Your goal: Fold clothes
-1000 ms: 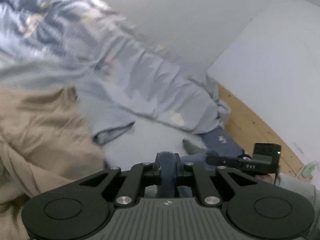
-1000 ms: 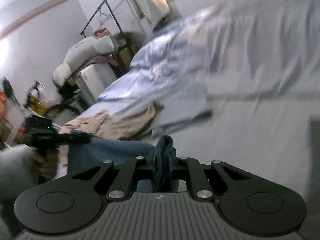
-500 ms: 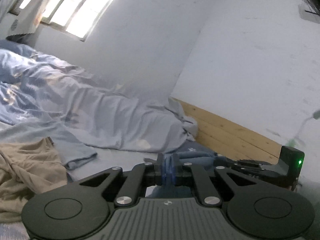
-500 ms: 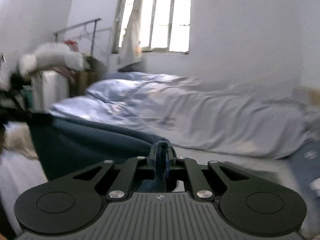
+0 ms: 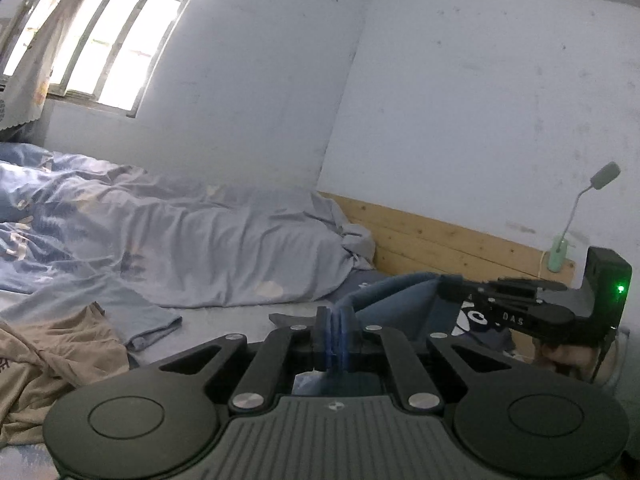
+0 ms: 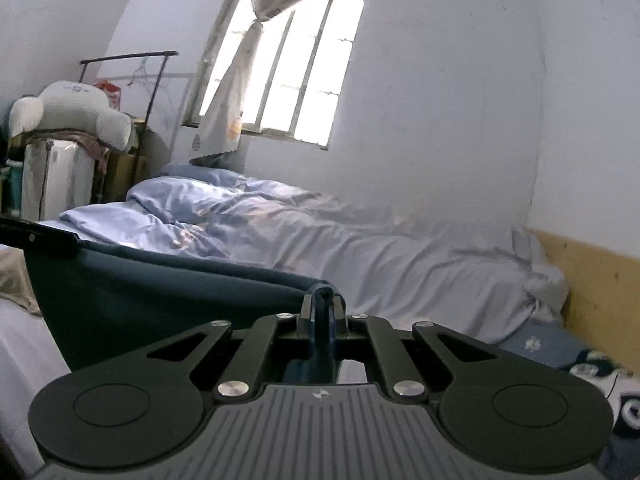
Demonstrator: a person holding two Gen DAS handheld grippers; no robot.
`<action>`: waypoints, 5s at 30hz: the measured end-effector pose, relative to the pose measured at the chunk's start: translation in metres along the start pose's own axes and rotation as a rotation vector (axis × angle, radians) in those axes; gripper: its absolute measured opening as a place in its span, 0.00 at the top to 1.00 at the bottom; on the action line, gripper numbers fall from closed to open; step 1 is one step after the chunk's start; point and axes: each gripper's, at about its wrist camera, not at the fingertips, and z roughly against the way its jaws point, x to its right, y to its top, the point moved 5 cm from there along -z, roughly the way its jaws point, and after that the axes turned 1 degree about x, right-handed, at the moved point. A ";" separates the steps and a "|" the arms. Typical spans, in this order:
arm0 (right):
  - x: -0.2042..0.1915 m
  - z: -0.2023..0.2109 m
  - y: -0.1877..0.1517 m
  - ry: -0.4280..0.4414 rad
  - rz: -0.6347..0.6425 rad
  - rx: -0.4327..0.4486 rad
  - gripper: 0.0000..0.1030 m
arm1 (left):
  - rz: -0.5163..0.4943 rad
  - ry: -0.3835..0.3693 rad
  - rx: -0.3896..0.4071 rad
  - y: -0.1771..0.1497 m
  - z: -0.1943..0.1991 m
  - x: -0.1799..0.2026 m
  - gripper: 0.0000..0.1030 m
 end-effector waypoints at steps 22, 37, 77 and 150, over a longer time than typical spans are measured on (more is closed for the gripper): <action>-0.054 0.040 0.028 0.034 0.171 0.098 0.97 | 0.140 -0.041 -0.024 -0.051 0.012 -0.044 0.53; -0.025 0.047 0.019 -0.028 0.085 0.052 0.97 | 0.007 -0.069 -0.119 -0.060 -0.012 -0.024 0.90; 0.295 0.009 0.043 -0.463 0.022 0.094 0.97 | 0.018 -0.386 -0.077 0.082 -0.242 0.168 0.97; 0.165 0.007 0.177 -0.185 -0.380 0.176 0.03 | 0.151 0.025 0.122 0.187 -0.071 0.018 0.00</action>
